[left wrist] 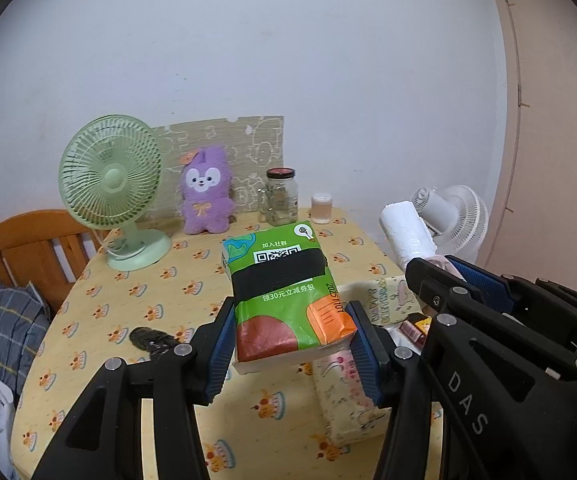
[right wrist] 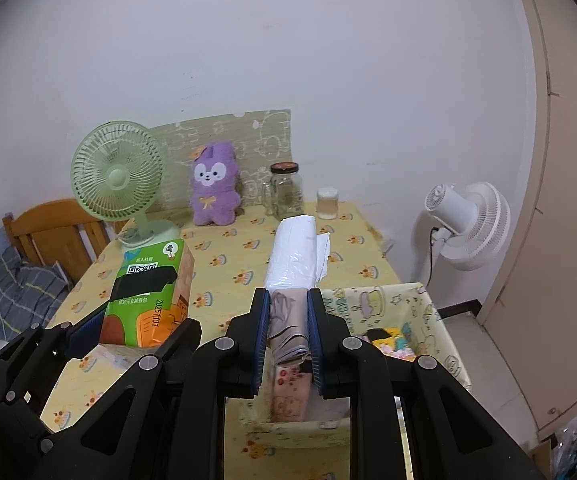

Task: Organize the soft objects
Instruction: 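Lift and carry the green tissue pack and white roll over the fabric box, then open both tools to drop the tissue pack and white roll into the box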

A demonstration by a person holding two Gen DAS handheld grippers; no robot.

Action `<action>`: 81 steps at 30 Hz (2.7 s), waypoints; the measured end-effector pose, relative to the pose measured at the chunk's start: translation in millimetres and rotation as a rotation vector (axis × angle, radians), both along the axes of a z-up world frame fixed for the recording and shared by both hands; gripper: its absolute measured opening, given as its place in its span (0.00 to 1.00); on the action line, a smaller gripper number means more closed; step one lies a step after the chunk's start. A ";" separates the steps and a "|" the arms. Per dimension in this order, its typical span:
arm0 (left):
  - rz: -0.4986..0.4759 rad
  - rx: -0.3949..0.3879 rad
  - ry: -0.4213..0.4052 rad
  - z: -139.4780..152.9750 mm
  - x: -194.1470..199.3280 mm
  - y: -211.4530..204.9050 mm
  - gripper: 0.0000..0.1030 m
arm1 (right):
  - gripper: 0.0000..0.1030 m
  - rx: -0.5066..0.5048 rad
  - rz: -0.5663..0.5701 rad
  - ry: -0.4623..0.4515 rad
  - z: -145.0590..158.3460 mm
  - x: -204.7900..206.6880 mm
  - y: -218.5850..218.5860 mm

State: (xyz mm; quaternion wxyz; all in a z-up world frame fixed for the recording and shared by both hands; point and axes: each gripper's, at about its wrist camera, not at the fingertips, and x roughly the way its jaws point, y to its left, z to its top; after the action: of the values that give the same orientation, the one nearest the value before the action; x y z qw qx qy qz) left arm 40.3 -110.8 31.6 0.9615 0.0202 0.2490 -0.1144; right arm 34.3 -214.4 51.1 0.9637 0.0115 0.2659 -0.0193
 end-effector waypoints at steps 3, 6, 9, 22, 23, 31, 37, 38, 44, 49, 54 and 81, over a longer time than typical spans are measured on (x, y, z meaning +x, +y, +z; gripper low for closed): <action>-0.015 0.005 -0.002 0.1 2.3 -10.7 0.53 | 0.21 0.004 -0.016 -0.002 0.2 1.2 -10.4; -0.029 0.011 -0.004 0.4 5.8 -20.7 0.53 | 0.21 0.008 -0.029 -0.005 -0.1 2.9 -19.8; -0.045 0.014 -0.005 0.2 8.4 -30.6 0.53 | 0.21 0.008 -0.043 -0.008 -0.9 4.5 -31.2; -0.112 0.011 0.012 -10.3 23.3 -69.7 0.53 | 0.21 -0.011 -0.093 0.002 -10.7 12.0 -69.6; -0.117 0.009 0.016 -11.9 24.4 -71.7 0.53 | 0.21 -0.012 -0.095 0.005 -12.1 12.7 -71.8; -0.167 0.023 0.063 -30.1 32.3 -90.1 0.54 | 0.21 -0.002 -0.125 0.043 -31.6 18.8 -92.6; -0.189 0.063 0.110 -51.4 35.9 -101.6 0.54 | 0.21 0.042 -0.142 0.067 -56.7 20.1 -104.7; -0.194 0.064 0.117 -53.7 35.7 -102.7 0.56 | 0.21 0.046 -0.142 0.077 -60.3 21.6 -106.0; -0.217 0.097 0.145 -63.8 34.9 -111.6 0.77 | 0.21 0.025 -0.146 0.100 -73.4 25.7 -109.5; -0.239 0.128 0.148 -67.6 33.7 -114.4 0.84 | 0.21 0.030 -0.145 0.116 -80.6 27.5 -111.2; -0.250 0.149 0.154 -66.8 35.6 -113.6 0.86 | 0.21 0.060 -0.137 0.122 -82.7 29.5 -111.4; -0.208 0.089 0.123 -37.2 32.2 -81.4 1.00 | 0.94 0.066 -0.133 0.077 -49.0 15.0 -84.8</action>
State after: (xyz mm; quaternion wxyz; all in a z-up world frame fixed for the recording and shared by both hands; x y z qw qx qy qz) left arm 72.5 -192.2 -5.6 0.9255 0.0812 0.3090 -0.2033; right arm 49.3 -299.2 2.0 0.9484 0.0603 0.3021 -0.0747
